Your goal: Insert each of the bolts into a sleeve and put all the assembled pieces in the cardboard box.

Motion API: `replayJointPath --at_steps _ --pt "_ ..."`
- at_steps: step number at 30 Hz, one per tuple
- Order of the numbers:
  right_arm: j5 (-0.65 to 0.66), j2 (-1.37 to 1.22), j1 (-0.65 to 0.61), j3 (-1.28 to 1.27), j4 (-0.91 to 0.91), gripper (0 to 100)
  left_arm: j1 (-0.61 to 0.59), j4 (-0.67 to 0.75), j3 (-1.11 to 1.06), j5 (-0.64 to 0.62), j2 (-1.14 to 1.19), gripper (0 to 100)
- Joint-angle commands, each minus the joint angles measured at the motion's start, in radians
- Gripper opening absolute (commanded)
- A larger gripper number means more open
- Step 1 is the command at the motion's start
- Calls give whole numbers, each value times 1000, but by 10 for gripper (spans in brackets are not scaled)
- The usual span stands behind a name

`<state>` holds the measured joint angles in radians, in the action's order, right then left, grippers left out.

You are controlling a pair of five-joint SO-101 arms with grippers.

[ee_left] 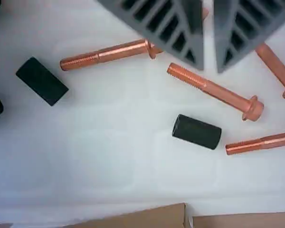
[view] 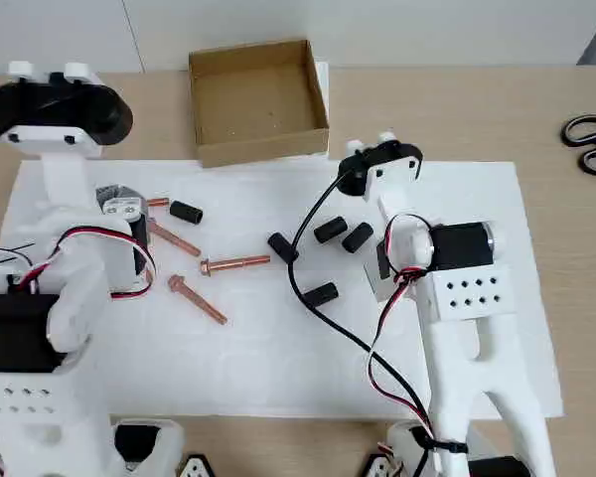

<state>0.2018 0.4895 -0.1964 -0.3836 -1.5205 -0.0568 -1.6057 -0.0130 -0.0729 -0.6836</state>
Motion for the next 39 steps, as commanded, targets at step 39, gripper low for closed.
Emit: replayJointPath --at_steps 39 --pt "-408 -447 -94 322 189 467 -92 61 38 -364 210 119"
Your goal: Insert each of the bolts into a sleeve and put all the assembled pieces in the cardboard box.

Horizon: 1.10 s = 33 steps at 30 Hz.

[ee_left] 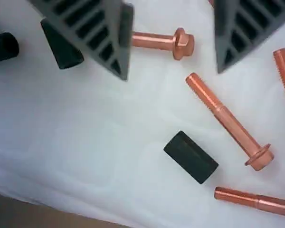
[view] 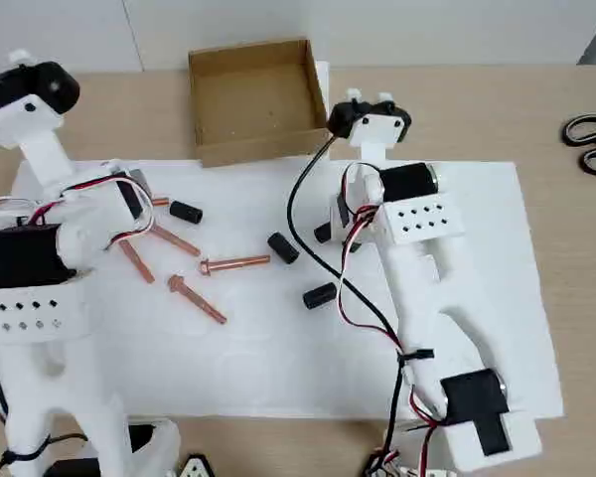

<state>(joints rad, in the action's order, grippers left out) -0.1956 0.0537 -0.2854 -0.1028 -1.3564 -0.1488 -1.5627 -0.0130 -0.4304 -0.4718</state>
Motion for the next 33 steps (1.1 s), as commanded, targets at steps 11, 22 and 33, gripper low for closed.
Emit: replayJointPath --at_steps 11,22,33 --pt "-532 -214 10 17 305 467 -3 18 38 -8 -2 119" --pt "-733 -240 18 20 311 467 2 23 38 -44 -2 119" --pt "-767 -271 70 8 375 467 2 23 38 -84 -2 119"
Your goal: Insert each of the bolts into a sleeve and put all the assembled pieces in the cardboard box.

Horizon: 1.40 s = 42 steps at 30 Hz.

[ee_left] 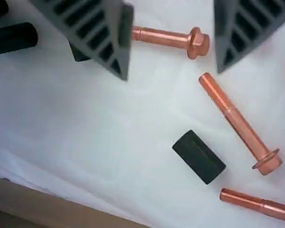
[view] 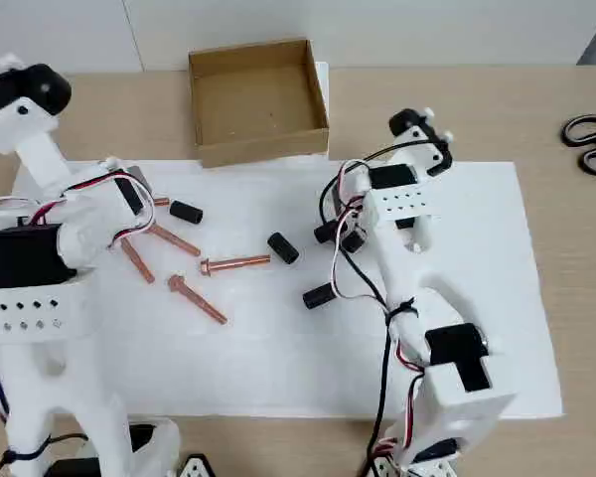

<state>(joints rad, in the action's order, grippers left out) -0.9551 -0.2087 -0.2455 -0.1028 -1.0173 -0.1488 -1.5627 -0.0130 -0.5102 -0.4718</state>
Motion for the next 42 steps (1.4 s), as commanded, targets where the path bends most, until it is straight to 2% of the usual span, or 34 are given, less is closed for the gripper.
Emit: replayJointPath --at_steps 1,32,35,39,42 --pt "-8 -22 36 8 44 467 2 23 38 -5 -2 119" --pt "-5 -171 38 11 76 459 2 18 38 -5 -2 119" --pt "-3 -170 38 11 79 359 2 18 38 -5 -2 119" --pt "-2 -170 53 12 79 136 2 18 38 -5 -2 119" --pt "-2 -170 81 12 81 4 2 18 38 -5 -2 119"
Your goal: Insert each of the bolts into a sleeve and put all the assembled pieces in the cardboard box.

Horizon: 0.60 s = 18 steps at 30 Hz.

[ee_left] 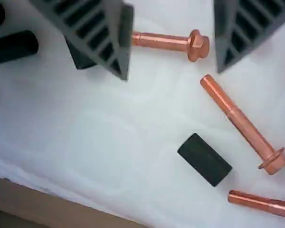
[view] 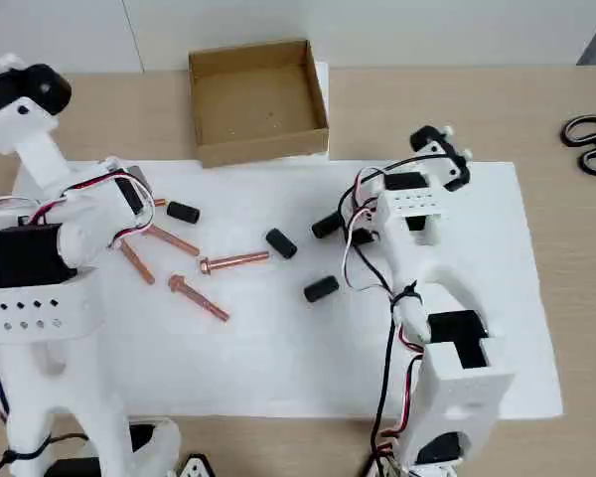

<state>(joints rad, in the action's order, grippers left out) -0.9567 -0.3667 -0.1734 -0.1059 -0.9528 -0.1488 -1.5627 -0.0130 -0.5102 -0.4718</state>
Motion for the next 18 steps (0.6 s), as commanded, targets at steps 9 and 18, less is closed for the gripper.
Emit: replayJointPath --at_steps 9,18 --pt "0 -16 58 15 16 4 2 21 38 -5 -2 119" --pt "2 -8 50 15 -54 4 2 17 38 -5 -2 119"
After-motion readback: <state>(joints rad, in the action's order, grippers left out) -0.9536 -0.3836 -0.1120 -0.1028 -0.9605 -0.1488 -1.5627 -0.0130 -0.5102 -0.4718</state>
